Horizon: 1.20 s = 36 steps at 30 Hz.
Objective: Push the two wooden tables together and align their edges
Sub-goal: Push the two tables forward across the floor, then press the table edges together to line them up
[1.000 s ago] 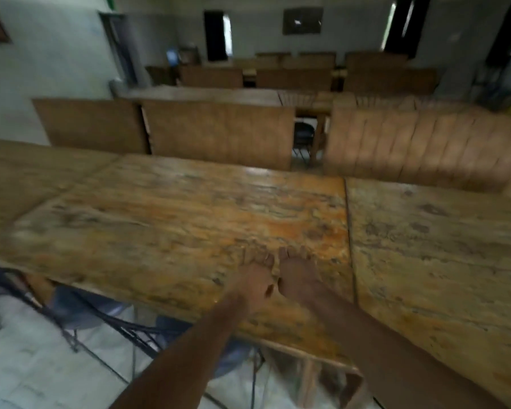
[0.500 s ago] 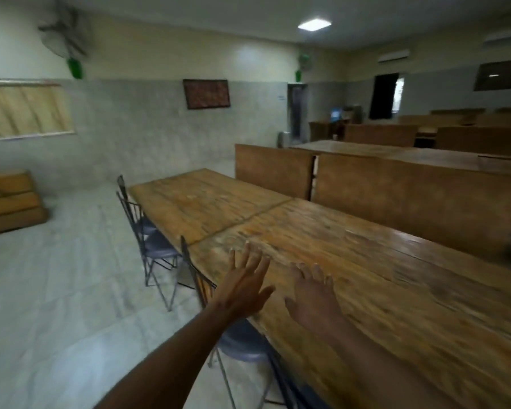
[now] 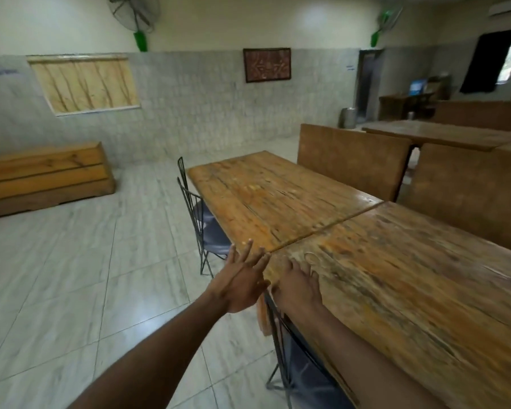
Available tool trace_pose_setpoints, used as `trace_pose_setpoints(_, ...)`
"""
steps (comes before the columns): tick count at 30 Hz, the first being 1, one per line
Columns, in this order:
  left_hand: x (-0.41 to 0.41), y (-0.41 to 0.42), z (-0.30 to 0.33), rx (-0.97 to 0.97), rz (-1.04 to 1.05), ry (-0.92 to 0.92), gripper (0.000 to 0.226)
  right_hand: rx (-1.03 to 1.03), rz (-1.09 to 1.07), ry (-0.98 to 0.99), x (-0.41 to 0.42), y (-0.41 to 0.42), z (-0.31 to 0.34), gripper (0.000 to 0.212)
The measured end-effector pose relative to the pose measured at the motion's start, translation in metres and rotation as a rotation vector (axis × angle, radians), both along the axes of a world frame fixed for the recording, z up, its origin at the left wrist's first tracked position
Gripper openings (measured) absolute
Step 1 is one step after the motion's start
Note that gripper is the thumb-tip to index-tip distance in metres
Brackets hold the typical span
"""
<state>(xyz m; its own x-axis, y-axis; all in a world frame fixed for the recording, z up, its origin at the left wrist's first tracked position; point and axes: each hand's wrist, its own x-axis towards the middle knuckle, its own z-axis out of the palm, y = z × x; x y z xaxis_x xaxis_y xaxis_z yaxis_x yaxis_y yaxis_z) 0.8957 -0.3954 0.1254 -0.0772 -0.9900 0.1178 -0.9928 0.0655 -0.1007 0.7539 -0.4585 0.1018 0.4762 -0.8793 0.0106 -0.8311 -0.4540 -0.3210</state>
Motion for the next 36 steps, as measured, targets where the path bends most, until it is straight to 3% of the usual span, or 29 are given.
trace_pose_setpoints(7, 0.153, -0.090, -0.039, 0.075, 0.008, 0.001, 0.063, 0.022, 0.000, 0.012, 0.149, -0.077, -0.039, 0.073)
trace_pose_setpoints(12, 0.249, -0.163, -0.069, 0.217, -0.111, -0.026, 0.068, 0.172, -0.121, 0.007, 0.238, -0.121, -0.069, 0.081)
trace_pose_setpoints(21, 0.303, -0.303, -0.139, 0.404, -0.408, -0.140, 0.083, 0.355, -0.424, 0.029, 0.300, -0.225, -0.150, 0.103)
trace_pose_setpoints(26, 0.322, -0.365, -0.188, 0.501, -0.549, -0.142, 0.089, 0.306, -0.622, -0.102, 0.311, -0.267, -0.209, 0.075)
trace_pose_setpoints(31, 0.327, -0.427, -0.230, 0.527, -0.744, -0.051, 0.099, 0.203, -0.734, -0.089, 0.289, -0.297, -0.247, 0.058)
trace_pose_setpoints(36, 0.321, -0.462, -0.285, 0.441, -0.847, 0.072, 0.078, -0.004, -0.785, -0.030, 0.288, -0.319, -0.269, 0.056)
